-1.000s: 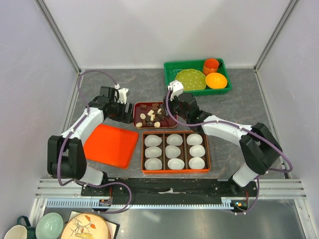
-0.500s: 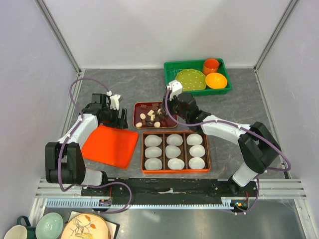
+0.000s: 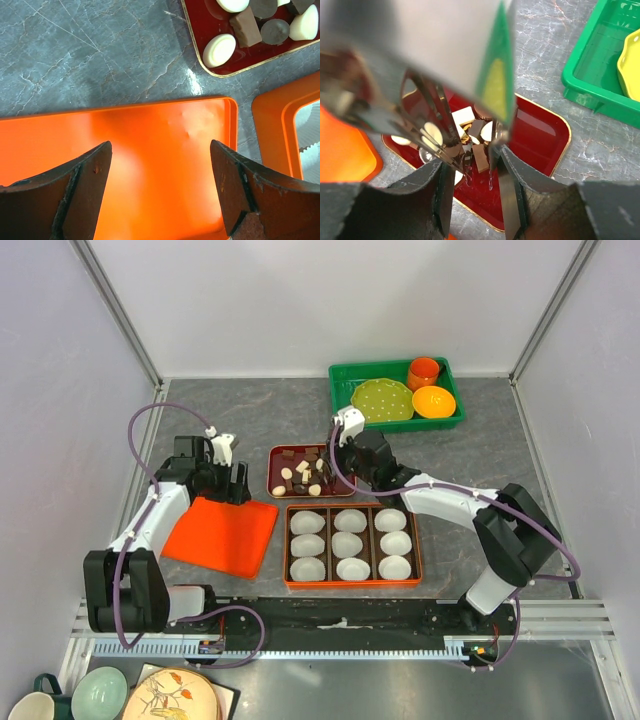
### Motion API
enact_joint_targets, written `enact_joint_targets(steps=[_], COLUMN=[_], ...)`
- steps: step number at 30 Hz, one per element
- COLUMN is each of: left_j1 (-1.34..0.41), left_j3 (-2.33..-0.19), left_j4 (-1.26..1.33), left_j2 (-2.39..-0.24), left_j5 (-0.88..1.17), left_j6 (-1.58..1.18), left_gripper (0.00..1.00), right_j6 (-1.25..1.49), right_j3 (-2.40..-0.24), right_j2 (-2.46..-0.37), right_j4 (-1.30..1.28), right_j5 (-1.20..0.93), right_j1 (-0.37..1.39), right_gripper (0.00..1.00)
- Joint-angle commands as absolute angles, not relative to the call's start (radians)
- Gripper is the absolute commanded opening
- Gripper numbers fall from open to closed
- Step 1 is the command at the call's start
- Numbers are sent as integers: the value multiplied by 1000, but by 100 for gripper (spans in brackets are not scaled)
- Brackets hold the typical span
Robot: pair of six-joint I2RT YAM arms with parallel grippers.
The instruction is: Pack the chocolate
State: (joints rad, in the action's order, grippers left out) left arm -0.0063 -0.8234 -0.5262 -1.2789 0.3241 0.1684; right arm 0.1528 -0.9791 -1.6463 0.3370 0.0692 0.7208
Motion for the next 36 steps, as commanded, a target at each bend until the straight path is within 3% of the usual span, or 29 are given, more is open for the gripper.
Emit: enact_joint_targets(steps=[1,11,17,24,28,36], left_j1=[-3,-3,-3,-5,-3,-3], left_j3=[-845,-822,-818,-812,-790,-795], left_j4=[-526,-515,-502,-528,-537,-534], left_j2=[-1258,-1239,-1223,-1236,-1195,-1184], left_j5=[353,310,290,259,226,181], left_j6=[207,230,271,284,293,298], left_gripper=[86,86,86,88,97,98], right_j6=[155,114,92,104,110,155], right_j3=[-972,-1055,-1095,-1088,-1057,-1032], right_j2=[-1647,-1663,-1534,-1352,-1243,-1151], right_j4=[373,362,258,127,54,-26], right_j5=[92,133,146,140,182,233], right_j1=[735,736,741,793,899,1035], right_gripper=[44,35,28,28,28,28])
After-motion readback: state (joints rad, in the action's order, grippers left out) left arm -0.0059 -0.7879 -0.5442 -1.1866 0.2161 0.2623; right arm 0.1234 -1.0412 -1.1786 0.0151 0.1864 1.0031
